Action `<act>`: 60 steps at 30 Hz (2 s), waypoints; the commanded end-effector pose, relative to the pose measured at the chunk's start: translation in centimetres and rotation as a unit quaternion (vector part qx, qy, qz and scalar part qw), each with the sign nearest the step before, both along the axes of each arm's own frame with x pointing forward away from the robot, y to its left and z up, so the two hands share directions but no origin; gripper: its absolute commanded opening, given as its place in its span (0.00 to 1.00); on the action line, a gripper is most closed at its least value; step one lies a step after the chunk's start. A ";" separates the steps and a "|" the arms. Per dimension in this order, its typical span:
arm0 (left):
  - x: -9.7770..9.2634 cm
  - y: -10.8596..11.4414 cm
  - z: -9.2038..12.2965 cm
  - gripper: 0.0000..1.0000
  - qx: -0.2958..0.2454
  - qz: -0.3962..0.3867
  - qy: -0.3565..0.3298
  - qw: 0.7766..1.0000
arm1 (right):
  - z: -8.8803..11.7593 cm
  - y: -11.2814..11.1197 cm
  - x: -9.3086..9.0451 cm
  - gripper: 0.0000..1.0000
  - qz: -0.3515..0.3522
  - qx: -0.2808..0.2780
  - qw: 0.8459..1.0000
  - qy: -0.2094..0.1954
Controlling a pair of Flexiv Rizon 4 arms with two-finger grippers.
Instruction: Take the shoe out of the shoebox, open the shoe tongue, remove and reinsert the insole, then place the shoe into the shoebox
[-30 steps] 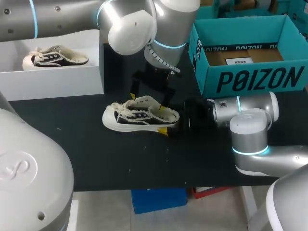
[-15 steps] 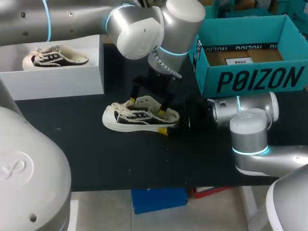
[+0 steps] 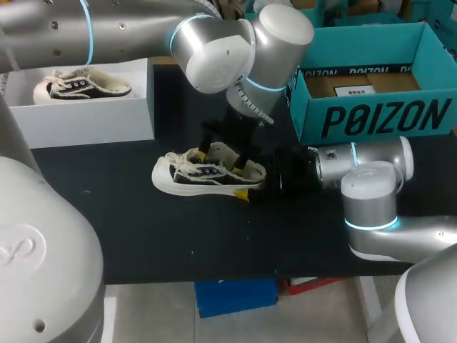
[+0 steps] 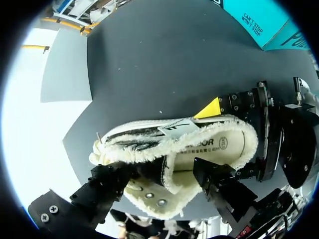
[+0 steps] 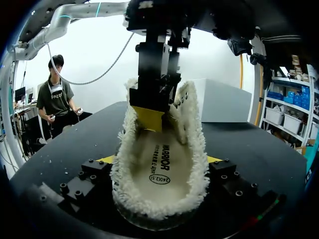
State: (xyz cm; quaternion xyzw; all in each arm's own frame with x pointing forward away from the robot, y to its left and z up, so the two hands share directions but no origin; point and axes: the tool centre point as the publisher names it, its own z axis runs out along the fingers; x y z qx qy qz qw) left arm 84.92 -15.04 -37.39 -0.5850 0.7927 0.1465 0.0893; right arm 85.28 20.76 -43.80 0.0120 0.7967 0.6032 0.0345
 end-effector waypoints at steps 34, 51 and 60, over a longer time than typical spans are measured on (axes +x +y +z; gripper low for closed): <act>-0.1 3.9 4.4 0.00 -0.066 -0.001 -0.041 0.997 | -1.0 0.2 0.0 0.00 -0.001 0.001 1.000 0.000; -0.2 8.1 4.8 0.00 -0.130 0.022 -0.080 0.988 | -1.0 0.2 0.0 0.00 -0.001 0.001 1.000 0.000; 0.0 9.8 4.6 0.00 -0.146 0.032 -0.095 0.984 | -1.0 0.2 0.0 0.00 -0.001 0.001 1.000 0.000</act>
